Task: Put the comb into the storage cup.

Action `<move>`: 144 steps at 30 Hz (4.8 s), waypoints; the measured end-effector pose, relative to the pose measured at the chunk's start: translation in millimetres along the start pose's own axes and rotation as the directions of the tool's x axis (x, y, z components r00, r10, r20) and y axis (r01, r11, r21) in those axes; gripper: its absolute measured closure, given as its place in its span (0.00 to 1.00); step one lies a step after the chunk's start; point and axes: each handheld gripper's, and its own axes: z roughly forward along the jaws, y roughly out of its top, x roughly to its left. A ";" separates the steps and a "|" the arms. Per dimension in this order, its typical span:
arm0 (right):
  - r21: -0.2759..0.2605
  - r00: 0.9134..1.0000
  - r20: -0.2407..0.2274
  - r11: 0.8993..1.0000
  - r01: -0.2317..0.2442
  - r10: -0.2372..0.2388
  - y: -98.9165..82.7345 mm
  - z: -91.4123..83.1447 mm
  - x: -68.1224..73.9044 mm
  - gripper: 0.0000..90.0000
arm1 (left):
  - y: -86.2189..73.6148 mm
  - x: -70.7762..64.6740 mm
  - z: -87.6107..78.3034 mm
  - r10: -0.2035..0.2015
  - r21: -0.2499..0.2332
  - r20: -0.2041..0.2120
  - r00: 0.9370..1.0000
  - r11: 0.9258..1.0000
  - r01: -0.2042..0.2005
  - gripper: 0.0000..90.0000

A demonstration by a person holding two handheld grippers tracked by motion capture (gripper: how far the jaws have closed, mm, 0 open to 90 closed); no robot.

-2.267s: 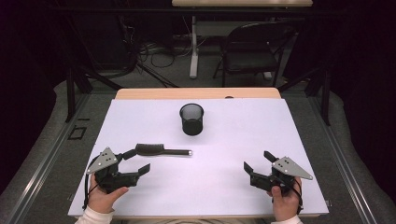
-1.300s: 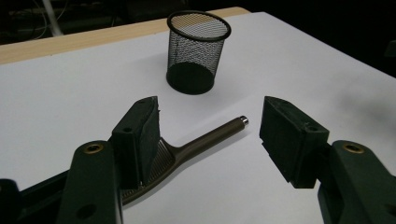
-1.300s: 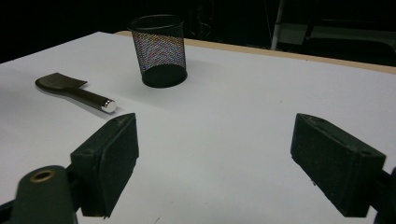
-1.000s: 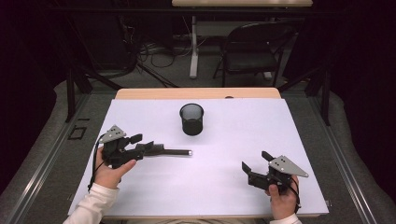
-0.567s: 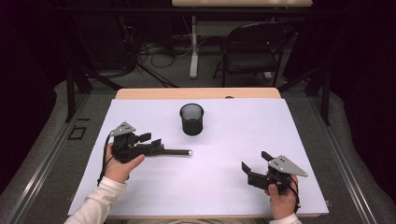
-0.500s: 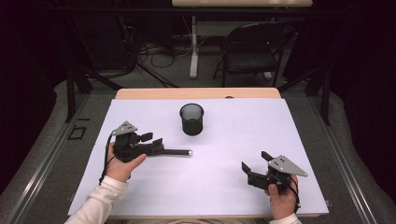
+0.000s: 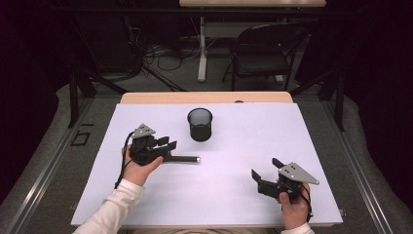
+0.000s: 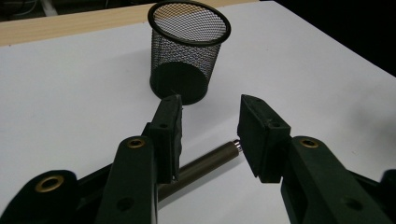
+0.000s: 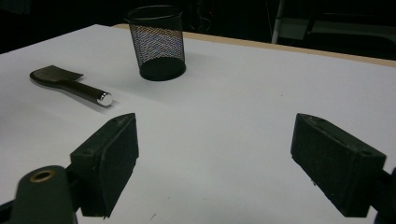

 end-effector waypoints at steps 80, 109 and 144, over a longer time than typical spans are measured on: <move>0.038 1.000 -0.019 0.999 -0.004 0.005 -3.0 3.4 -3.5 0.17 | -27.3 -24.4 113.9 -0.051 0.233 -0.050 0.997 0.971 0.061 1.00; 0.041 1.000 -0.023 0.999 -0.013 0.014 -2.8 3.4 -3.5 0.17 | -42.1 -29.6 90.6 -0.010 0.276 -0.005 1.000 0.961 0.011 1.00; 0.040 1.000 -0.023 0.999 -0.014 0.015 -2.7 3.3 -3.2 0.17 | -63.0 -16.6 55.1 0.007 0.314 -0.023 1.000 0.950 0.001 1.00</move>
